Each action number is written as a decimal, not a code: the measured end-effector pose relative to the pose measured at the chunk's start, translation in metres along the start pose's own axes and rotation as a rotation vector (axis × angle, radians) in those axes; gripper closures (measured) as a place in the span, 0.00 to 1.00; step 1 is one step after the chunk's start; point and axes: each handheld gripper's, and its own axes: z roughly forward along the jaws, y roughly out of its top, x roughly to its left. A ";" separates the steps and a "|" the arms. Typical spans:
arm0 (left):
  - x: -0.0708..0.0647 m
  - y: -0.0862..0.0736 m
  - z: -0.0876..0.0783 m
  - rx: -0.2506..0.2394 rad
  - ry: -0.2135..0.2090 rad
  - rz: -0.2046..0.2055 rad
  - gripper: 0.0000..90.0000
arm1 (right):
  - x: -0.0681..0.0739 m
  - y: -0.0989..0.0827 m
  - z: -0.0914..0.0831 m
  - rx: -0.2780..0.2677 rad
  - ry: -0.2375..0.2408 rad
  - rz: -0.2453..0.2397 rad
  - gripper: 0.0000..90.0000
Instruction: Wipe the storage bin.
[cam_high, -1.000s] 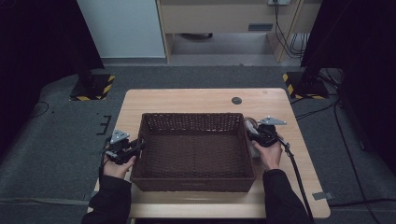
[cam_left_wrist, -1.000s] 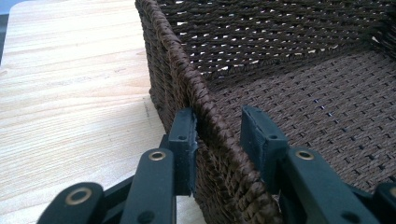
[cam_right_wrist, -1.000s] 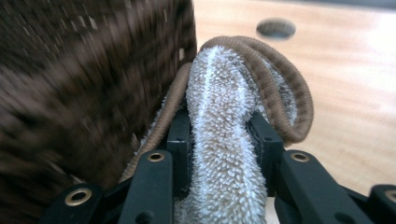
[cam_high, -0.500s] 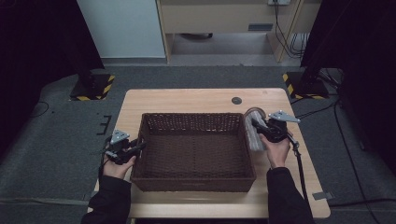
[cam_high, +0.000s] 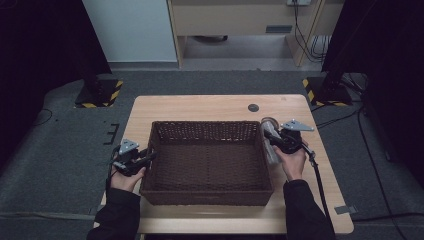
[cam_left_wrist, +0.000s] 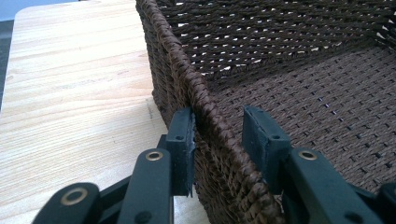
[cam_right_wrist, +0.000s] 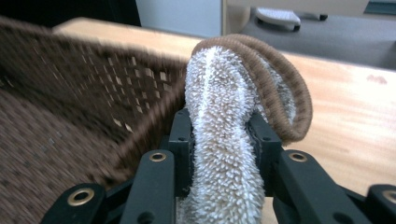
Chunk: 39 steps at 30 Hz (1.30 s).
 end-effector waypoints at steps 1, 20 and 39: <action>0.000 0.000 0.000 0.000 0.000 0.000 0.71 | 0.001 -0.002 0.003 0.016 -0.003 -0.006 0.76; 0.000 0.000 0.000 -0.001 0.002 0.004 0.70 | -0.010 -0.011 0.001 0.075 -0.041 0.027 0.76; -0.001 0.000 0.000 0.004 0.011 0.007 0.71 | 0.009 0.002 -0.038 0.019 0.029 -0.036 0.76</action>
